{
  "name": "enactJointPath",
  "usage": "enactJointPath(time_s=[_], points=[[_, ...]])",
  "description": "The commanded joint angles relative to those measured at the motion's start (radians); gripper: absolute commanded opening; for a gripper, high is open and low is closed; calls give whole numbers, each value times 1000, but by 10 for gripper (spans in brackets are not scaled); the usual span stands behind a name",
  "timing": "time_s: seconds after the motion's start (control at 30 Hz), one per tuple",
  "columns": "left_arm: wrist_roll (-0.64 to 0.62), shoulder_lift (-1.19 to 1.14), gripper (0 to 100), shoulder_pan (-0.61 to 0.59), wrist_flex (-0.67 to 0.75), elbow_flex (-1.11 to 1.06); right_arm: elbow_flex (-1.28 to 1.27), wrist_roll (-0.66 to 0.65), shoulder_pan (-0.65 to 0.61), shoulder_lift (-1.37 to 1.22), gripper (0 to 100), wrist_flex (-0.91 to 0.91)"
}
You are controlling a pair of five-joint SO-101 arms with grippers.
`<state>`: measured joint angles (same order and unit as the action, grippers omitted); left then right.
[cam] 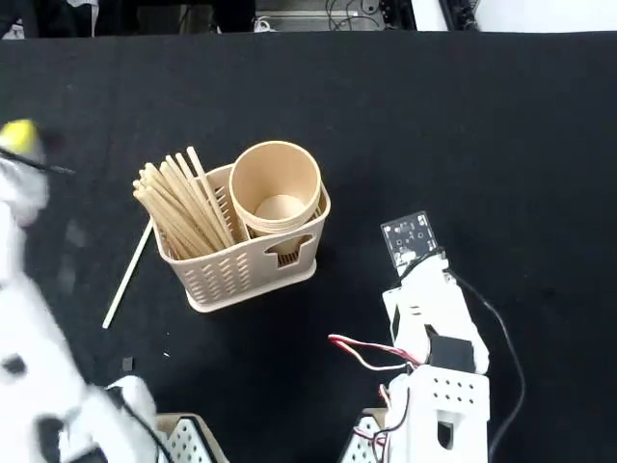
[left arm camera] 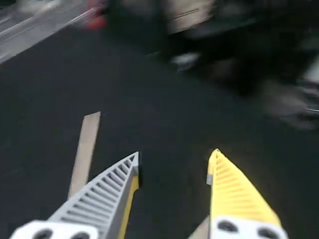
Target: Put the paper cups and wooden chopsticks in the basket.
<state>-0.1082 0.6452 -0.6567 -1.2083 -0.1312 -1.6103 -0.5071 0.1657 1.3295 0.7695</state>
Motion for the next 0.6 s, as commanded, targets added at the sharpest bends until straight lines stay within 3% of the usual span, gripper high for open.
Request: enactJointPath(time_s=[0.0, 0.1, 0.23, 0.43, 0.57], points=[[161, -362, 223, -223, -9, 153, 8, -6, 5, 15, 15, -9], [262, -595, 223, -272, -9, 243, 8, -6, 5, 15, 15, -9], [305, -884, 223, -309, -9, 426, 8, -6, 5, 15, 15, -9], [311, -1254, 223, -291, -26, 708, 8, -6, 5, 15, 15, -9], [397, -1452, 184, -263, -107, 915, 8, -6, 5, 15, 15, -9]])
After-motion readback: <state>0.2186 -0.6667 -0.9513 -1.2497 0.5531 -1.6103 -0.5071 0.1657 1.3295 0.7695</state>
